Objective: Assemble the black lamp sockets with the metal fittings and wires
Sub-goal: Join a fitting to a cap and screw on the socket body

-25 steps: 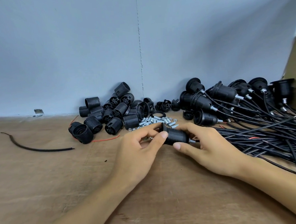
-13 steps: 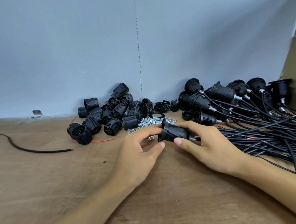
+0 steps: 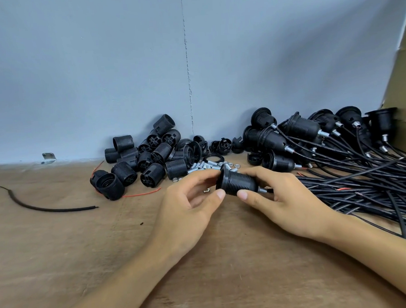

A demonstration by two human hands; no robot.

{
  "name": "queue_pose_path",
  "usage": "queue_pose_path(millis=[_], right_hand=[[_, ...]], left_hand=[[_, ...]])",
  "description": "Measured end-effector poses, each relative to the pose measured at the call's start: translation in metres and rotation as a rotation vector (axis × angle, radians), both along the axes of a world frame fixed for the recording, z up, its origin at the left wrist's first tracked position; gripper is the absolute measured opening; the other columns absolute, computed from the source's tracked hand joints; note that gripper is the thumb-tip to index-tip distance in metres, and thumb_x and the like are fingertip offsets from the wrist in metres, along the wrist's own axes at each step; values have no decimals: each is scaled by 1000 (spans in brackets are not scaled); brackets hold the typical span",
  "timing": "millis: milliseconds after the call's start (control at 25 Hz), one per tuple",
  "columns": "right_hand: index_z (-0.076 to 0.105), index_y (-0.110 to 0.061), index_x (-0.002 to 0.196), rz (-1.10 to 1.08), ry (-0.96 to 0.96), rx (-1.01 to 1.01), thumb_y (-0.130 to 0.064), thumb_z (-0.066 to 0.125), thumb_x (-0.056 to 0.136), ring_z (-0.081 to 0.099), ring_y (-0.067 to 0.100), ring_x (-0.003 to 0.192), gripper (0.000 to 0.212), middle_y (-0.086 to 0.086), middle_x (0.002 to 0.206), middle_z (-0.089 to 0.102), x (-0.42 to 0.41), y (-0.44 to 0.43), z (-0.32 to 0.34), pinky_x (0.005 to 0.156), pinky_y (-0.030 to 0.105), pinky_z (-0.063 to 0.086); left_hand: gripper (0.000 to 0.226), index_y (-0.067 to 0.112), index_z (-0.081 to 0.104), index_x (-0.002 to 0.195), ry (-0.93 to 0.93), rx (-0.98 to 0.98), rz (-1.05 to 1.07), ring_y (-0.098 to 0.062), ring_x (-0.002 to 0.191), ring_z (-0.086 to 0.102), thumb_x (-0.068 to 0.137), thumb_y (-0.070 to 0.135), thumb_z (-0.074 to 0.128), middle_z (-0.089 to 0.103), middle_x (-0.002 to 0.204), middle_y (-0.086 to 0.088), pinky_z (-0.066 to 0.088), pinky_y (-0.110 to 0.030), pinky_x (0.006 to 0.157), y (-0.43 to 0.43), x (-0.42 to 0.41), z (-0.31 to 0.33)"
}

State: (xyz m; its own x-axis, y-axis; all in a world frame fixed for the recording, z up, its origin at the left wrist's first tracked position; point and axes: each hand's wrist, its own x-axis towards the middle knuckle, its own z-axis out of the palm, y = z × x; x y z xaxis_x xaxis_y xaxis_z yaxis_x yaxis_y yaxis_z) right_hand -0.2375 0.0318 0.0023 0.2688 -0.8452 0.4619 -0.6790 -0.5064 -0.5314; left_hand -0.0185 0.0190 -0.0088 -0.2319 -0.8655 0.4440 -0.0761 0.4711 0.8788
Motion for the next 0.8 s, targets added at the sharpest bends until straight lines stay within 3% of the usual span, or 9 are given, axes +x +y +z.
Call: queue_pose_path(millis=[200,400,560,680,800], right_hand=[[60,-36,125,4,-45,-16,-52,58,92,64,-3,100,37,-26,111,67,0,1,0,80,15,49],[60,-33,124,10,18,-2,-57,56,91,65,4,97,40,-19,108,68,1,1,-1,81,28,51],[58,-35,122,6,92,-27,-54,59,92,62,5,92,36,-19,102,67,1,0,-2,79,26,49],[58,-35,121,-23,156,-36,-59,55,90,60,6,85,39,-17,98,66,1,-1,-2,76,30,49],[58,-36,117,-44,108,-29,-61,52,89,62,7,86,39,-15,97,67,-1,-2,-2,75,34,51]], left_hand=[[51,31,67,122,-31,-1,33,0,113,67,88,-6,71,73,117,18,50,-13,92,-1,-1,-1],[68,36,58,128,-114,71,79,1,112,66,86,-18,56,68,127,10,50,-16,91,-6,-1,-6],[84,43,52,130,-130,68,9,-1,112,63,78,-22,41,66,132,21,46,-15,87,-4,-2,-5],[70,36,62,117,-65,-18,60,-8,98,67,69,-10,41,74,114,22,45,-20,85,-2,0,-2],[59,35,70,91,-55,-39,175,-2,86,67,71,-14,43,77,82,14,42,-11,74,-3,0,-3]])
